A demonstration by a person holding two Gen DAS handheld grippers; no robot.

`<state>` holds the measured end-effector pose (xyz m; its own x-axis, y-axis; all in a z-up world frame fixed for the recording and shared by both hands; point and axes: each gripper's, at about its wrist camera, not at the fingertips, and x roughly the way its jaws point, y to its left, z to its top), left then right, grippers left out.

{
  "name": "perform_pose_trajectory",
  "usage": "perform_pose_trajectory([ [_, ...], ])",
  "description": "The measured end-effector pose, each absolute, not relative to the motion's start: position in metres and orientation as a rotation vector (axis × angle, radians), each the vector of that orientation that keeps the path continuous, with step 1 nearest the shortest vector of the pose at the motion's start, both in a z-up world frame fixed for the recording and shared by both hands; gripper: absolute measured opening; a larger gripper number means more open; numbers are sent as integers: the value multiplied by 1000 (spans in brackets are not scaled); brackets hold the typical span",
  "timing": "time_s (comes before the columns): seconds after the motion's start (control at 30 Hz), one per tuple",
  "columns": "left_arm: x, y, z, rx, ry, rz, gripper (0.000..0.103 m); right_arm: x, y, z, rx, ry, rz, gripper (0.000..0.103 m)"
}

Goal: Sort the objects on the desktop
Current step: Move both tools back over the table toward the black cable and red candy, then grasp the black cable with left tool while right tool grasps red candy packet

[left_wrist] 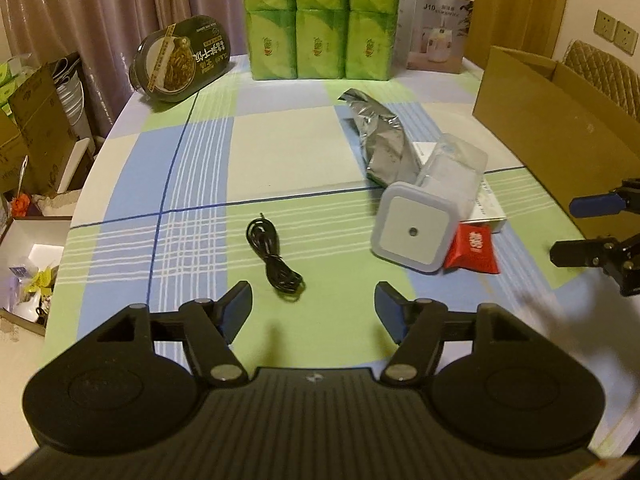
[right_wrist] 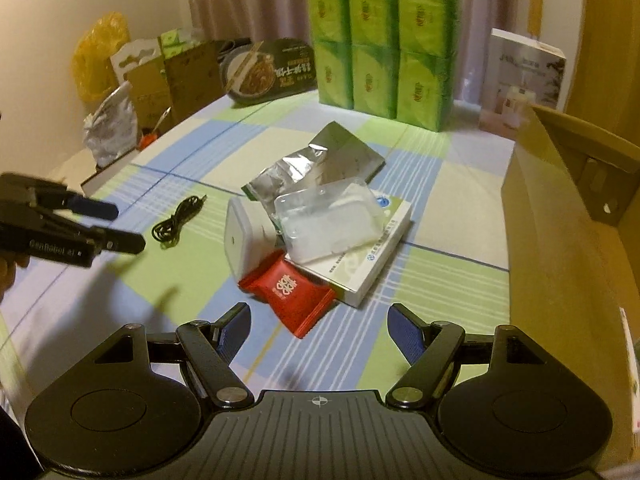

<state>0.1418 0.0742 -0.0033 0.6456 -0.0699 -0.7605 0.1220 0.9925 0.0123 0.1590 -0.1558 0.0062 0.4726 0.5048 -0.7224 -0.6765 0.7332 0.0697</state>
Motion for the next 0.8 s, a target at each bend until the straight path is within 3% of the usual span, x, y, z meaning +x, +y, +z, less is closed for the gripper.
perform_pose_trajectory([
  [0.37, 173, 91, -18, 76, 922, -89, 61, 166, -130, -13, -351, 778, 857, 72],
  [0.6, 190, 97, -28, 66, 960, -74, 58, 173, -116, -30, -459, 745, 930, 56],
  [0.8, 198, 96, -29, 59, 960, -79, 58, 172, -101, -40, -561, 682, 976, 55],
])
